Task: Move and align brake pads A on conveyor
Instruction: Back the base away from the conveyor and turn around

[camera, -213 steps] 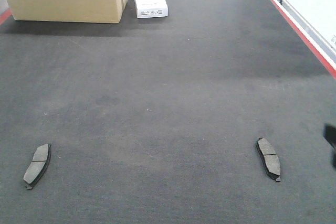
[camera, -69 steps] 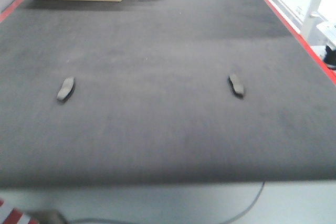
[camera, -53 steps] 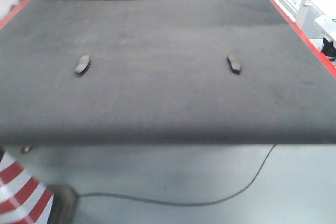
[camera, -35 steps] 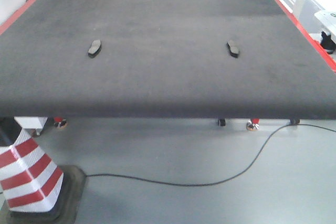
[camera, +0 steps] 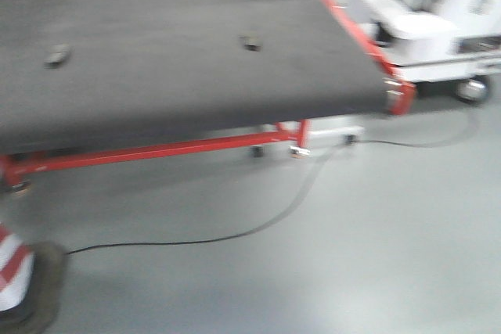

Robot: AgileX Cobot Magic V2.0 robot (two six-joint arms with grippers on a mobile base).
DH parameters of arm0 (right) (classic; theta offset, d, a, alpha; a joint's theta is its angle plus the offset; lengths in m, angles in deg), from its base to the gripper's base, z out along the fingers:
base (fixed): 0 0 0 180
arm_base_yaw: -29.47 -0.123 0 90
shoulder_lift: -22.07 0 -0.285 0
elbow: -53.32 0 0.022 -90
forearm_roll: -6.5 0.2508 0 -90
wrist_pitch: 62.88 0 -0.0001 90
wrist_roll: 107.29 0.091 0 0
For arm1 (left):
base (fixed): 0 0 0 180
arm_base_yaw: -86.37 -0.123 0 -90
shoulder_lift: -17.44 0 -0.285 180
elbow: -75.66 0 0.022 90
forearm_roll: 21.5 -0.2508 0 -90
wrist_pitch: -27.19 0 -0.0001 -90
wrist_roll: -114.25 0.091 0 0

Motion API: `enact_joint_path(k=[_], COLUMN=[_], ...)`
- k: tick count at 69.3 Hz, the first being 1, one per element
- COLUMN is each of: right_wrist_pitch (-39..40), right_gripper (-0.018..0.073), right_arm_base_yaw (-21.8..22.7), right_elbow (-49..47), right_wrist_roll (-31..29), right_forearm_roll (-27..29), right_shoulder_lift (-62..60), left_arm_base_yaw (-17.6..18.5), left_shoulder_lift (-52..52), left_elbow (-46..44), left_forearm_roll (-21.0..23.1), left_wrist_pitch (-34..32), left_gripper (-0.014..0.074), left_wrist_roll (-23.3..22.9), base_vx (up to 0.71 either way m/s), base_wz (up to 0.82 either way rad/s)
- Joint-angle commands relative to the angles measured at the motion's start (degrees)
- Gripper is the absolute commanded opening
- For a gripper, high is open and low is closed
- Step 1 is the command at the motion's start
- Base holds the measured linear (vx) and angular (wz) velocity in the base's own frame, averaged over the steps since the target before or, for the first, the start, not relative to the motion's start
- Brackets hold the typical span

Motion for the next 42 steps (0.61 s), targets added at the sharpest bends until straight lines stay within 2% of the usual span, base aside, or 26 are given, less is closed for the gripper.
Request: enact_joint_path(k=[1, 42], right_wrist_pitch=[4.40, 4.40], right_gripper=[0.0484, 0.0484], right_arm_base_yaw=[0.23, 0.23], right_elbow=[-1.54, -1.54], right_wrist_roll=[-0.16, -0.16], right_forearm_roll=[-0.26, -0.26], right_shoulder_lift=[0.61, 0.61], left_arm_base_yaw=[0.05, 0.05], left_shoulder_lift=[-0.70, -0.70], left_elbow=[-1.44, -1.44], left_forearm_roll=[0.43, 0.43], left_wrist_pitch=[-3.74, -3.74], left_gripper=[0.0390, 0.0390], left_wrist_roll=[-0.13, -0.13], base_vx=[-0.22, -0.19], base_wz=[-0.80, -0.85])
